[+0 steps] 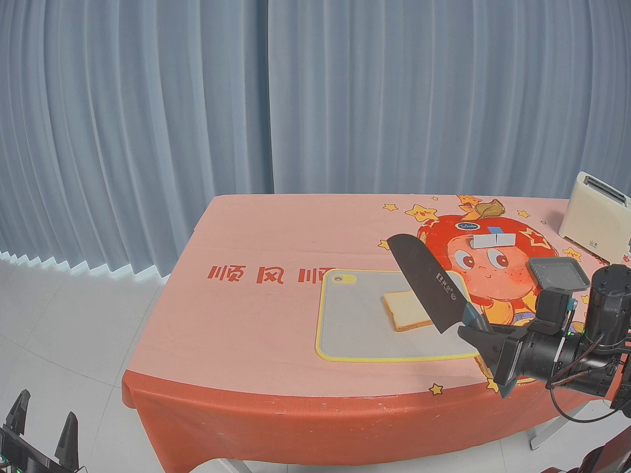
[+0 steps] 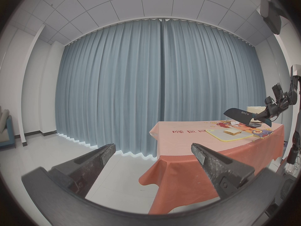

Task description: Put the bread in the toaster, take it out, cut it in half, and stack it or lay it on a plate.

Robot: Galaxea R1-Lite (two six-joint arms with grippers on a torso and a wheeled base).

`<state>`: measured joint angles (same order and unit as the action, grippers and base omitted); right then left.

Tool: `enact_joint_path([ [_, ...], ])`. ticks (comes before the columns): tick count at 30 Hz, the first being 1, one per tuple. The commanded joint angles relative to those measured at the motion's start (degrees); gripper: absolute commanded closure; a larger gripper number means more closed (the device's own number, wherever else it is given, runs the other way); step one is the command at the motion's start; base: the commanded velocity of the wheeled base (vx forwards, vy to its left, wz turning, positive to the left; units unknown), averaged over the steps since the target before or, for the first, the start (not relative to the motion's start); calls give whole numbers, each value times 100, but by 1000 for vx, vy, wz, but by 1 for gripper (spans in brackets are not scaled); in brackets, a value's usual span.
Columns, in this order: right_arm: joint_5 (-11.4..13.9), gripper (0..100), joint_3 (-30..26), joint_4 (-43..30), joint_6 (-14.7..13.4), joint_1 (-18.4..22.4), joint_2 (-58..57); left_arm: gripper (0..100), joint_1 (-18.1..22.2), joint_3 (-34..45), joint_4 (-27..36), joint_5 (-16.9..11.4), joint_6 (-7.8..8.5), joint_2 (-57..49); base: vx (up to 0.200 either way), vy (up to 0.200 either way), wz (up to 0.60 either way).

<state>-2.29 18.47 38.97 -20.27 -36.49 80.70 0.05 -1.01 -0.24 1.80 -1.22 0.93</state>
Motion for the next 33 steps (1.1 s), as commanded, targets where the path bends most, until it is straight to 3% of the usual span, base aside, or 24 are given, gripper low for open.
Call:
enact_joint_path([
  [1, -26, 100, 8, 5, 32, -25, -2, 0, 4, 101, -2, 4, -1, -31, 0, 0, 0],
  [8, -8, 100, -54, 5, 313, -16, -2, 0, -5, 101, -2, 4, -1, -31, 0, 0, 0],
  [33, -17, 100, -80, 5, 305, -183, 33, 0, 4, 101, -2, -13, 8, -31, 0, 0, 0],
])
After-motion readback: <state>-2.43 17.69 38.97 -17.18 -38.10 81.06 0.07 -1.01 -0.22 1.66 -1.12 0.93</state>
